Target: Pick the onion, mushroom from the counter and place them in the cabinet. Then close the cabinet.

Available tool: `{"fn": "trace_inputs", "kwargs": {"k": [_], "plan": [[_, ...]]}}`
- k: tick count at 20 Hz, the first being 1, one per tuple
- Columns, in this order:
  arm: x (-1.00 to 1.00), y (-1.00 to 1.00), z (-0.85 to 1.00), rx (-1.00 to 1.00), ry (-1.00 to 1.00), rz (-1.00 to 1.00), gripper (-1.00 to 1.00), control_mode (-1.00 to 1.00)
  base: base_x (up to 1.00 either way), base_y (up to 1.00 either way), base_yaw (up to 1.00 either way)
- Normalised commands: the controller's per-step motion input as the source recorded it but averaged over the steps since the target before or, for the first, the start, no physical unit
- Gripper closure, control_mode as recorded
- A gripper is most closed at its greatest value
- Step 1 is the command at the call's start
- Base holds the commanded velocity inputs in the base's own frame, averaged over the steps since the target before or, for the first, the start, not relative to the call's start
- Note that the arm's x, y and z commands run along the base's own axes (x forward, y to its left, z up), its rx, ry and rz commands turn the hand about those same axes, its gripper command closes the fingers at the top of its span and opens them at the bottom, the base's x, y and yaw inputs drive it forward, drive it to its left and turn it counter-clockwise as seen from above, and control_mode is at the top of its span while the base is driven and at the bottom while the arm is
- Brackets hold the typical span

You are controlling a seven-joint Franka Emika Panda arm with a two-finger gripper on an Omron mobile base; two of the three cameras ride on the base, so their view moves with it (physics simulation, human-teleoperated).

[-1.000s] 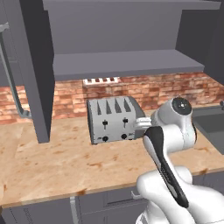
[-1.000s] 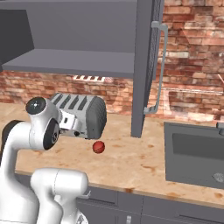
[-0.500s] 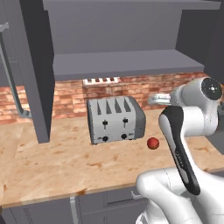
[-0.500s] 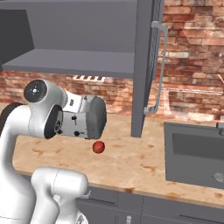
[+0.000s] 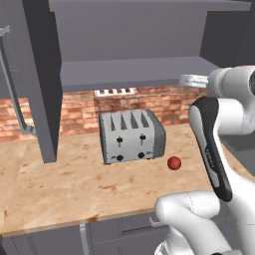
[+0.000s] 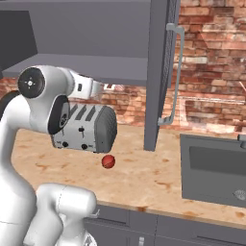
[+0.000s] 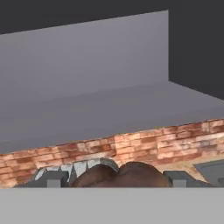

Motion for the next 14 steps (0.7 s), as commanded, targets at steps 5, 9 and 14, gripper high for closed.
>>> {"fn": "trace_inputs", "kwargs": {"k": [5,9,14], "plan": [[0.41,-0.26,0.56,0.01,-0.10,-0.01,1.00,-1.00,0.00,0.00,0.00],[0.93,-0.29,0.02,0.08,0.00,0.00,1.00,-1.00,0.00,0.00,0.00],[1.00,-0.21,-0.03,0.06,0.00,0.00,1.00,-1.00,0.00,0.00,0.00]]}}
